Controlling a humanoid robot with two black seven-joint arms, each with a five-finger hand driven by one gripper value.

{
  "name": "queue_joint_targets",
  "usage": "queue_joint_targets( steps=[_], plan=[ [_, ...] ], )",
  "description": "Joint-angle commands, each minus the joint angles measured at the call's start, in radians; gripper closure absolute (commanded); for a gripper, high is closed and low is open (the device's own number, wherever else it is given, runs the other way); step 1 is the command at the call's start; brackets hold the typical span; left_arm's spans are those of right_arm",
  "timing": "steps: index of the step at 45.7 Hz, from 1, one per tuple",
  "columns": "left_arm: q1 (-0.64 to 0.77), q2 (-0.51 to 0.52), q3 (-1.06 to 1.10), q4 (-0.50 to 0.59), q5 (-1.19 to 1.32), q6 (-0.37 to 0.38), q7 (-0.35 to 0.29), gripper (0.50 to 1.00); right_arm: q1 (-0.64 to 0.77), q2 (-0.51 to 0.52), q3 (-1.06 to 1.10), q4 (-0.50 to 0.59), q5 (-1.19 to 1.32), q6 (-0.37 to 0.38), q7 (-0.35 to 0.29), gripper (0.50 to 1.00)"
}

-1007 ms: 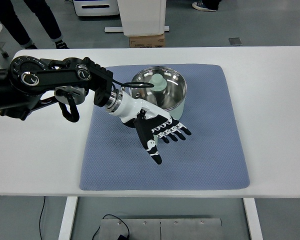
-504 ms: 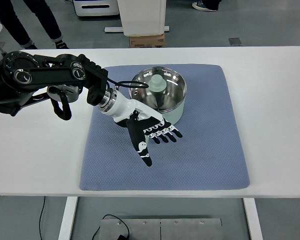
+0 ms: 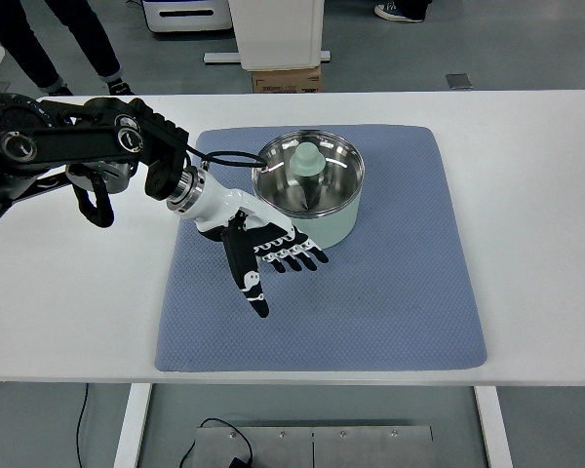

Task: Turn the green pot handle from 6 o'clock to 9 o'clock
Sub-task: 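Push the green handle with the left hand, sweeping it toward the left arm, then continue sweeping the handle with the left hand until it points toward the left arm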

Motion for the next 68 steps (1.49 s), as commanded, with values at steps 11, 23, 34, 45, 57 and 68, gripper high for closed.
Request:
queue_joint_targets(
  steps=[11, 23, 34, 45, 57, 68],
  plan=[
    [-0.008, 0.026, 0.034, 0.0, 0.001, 0.0, 0.0, 0.5, 0.0, 0.0, 0.0, 0.0, 0.0, 0.0, 0.0, 0.5],
    [-0.013, 0.051, 0.038, 0.001, 0.046, 0.0, 0.0, 0.5, 0.0, 0.0, 0.0, 0.0, 0.0, 0.0, 0.0, 0.5],
    [-0.012, 0.078, 0.051, 0.018, 0.067, 0.0, 0.0, 0.5, 0.0, 0.0, 0.0, 0.0, 0.0, 0.0, 0.0, 0.5],
    [-0.012, 0.097, 0.057, 0.06, 0.072, 0.0, 0.0, 0.5, 0.0, 0.0, 0.0, 0.0, 0.0, 0.0, 0.0, 0.5],
    [-0.002, 0.106, 0.069, 0.124, 0.072, 0.0, 0.0, 0.5, 0.0, 0.0, 0.0, 0.0, 0.0, 0.0, 0.0, 0.5],
    [-0.002, 0.12, 0.069, 0.158, 0.072, 0.0, -0.001, 0.5, 0.0, 0.0, 0.0, 0.0, 0.0, 0.0, 0.0, 0.5]
  ],
)
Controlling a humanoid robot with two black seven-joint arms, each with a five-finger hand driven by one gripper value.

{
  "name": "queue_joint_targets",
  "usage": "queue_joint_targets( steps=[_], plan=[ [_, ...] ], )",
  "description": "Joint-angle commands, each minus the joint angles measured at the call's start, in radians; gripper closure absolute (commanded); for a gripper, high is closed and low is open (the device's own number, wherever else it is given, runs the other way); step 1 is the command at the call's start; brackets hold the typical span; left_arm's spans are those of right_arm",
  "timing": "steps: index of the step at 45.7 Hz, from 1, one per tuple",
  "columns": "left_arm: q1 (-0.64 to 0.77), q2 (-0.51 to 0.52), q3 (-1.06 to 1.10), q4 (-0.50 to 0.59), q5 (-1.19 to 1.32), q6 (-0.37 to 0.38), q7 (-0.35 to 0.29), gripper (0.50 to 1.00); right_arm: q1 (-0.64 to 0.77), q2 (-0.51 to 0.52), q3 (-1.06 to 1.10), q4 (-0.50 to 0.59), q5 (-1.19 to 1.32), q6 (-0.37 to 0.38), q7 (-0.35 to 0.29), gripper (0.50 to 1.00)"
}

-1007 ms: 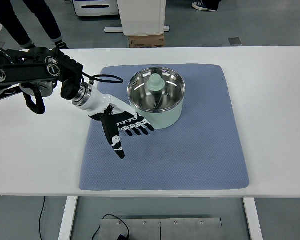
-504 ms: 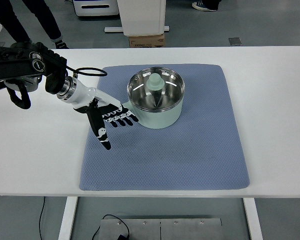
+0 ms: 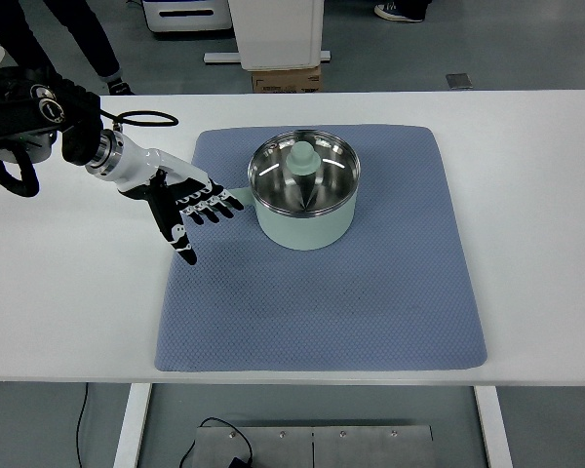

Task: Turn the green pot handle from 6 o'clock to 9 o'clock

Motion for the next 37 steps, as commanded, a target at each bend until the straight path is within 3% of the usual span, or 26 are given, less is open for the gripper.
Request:
queue_joint_targets(
  steps=[1, 37],
  plan=[
    [0.0, 0.002, 0.0, 0.015, 0.001, 0.0, -0.001, 0.5, 0.0, 0.0, 0.0, 0.0, 0.0, 0.0, 0.0, 0.5],
    [-0.011, 0.024, 0.001, 0.066, 0.037, 0.0, -0.003, 0.5, 0.0, 0.0, -0.001, 0.0, 0.0, 0.0, 0.0, 0.5]
  ],
)
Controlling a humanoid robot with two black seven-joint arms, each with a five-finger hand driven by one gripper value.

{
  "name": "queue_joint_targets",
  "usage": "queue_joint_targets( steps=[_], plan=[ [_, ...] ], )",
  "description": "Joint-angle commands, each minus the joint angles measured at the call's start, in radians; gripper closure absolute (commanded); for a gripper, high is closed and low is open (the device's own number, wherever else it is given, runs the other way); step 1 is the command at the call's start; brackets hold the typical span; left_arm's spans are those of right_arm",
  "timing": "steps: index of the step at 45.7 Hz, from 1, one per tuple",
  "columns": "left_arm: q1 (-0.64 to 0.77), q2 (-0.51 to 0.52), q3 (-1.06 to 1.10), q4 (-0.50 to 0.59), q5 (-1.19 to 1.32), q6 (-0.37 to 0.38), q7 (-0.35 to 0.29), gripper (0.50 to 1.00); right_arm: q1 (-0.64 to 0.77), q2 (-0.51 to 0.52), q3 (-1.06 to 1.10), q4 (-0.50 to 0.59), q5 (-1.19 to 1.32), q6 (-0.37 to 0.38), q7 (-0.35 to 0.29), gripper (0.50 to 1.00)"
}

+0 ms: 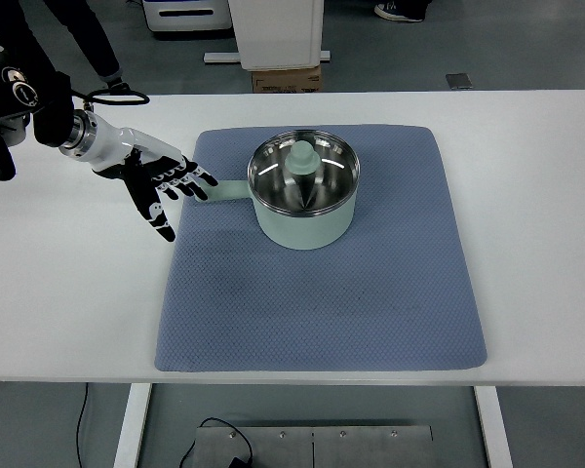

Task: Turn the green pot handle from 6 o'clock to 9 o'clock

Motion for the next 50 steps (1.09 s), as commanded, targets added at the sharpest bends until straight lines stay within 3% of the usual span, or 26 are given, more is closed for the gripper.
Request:
queue_joint_targets(
  steps=[1, 24, 38, 50],
  plan=[
    [-0.005, 0.001, 0.0, -0.001, -0.001, 0.0, 0.0, 0.5, 0.0, 0.0, 0.001, 0.0, 0.0, 0.0, 0.0, 0.5],
    [-0.114, 0.053, -0.02, 0.022, -0.019, 0.0, 0.0, 0.5, 0.0, 0.0, 0.001, 0.0, 0.0, 0.0, 0.0, 0.5],
    [0.034, 0.034, -0.278, 0.209, -0.25, 0.0, -0.008, 0.5, 0.0, 0.0, 0.001, 0.0, 0.0, 0.0, 0.0, 0.5],
    [0.235, -0.105, -0.566, 0.482, -0.534, 0.0, -0.011, 0.5, 0.0, 0.0, 0.001, 0.0, 0.0, 0.0, 0.0, 0.5]
  ],
)
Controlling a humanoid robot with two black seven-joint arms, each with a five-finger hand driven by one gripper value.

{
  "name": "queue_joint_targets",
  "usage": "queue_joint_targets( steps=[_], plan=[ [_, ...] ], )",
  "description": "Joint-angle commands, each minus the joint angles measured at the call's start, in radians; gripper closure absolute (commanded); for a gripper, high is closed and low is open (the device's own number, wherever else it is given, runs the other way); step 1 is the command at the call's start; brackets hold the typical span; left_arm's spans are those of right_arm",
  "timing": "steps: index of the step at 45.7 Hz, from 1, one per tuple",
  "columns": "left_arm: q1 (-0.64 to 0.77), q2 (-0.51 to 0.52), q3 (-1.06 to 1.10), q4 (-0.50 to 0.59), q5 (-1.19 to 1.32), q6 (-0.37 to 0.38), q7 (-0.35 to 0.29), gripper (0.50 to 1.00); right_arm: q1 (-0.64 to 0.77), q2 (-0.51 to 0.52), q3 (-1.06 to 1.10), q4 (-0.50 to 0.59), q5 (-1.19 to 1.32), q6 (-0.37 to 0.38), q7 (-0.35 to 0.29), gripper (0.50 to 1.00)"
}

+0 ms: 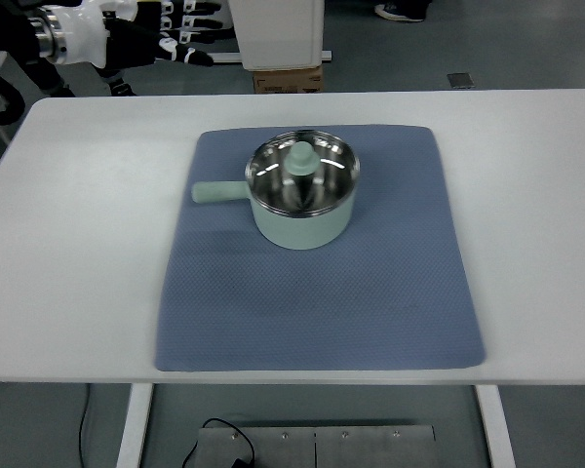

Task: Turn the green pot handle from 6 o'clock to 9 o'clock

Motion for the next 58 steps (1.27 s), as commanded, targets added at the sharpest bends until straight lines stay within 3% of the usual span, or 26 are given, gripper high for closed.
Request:
queue_joint_targets(
  steps=[1, 8, 21, 29, 36, 58],
  plan=[
    [0.056, -0.05, -0.102, 0.087, -0.054, 0.003, 0.0, 0.5, 0.0, 0.0, 0.0, 0.0, 0.0, 0.0, 0.0, 0.5],
    [0.165, -0.127, -0.319, 0.202, -0.106, 0.11, 0.0, 0.5, 0.0, 0.0, 0.0, 0.0, 0.0, 0.0, 0.0, 0.5],
    [0.372, -0.129, -0.726, 0.216, -0.178, 0.258, -0.002, 0.5, 0.0, 0.0, -0.001, 0.0, 0.0, 0.0, 0.0, 0.5],
    [0.509, -0.129, -0.864, 0.216, -0.257, 0.252, -0.005, 0.5, 0.0, 0.0, -0.001, 0.0, 0.0, 0.0, 0.0, 0.5],
    [0.561, -0.135, -0.915, 0.214, -0.313, 0.25, -0.057, 0.5, 0.0, 0.0, 0.0, 0.0, 0.0, 0.0, 0.0, 0.5],
    [0.569, -0.14, -0.924, 0.213, -0.324, 0.247, -0.065, 0.5, 0.002, 0.0, 0.0, 0.008, 0.005, 0.002, 0.0, 0.5]
  ],
)
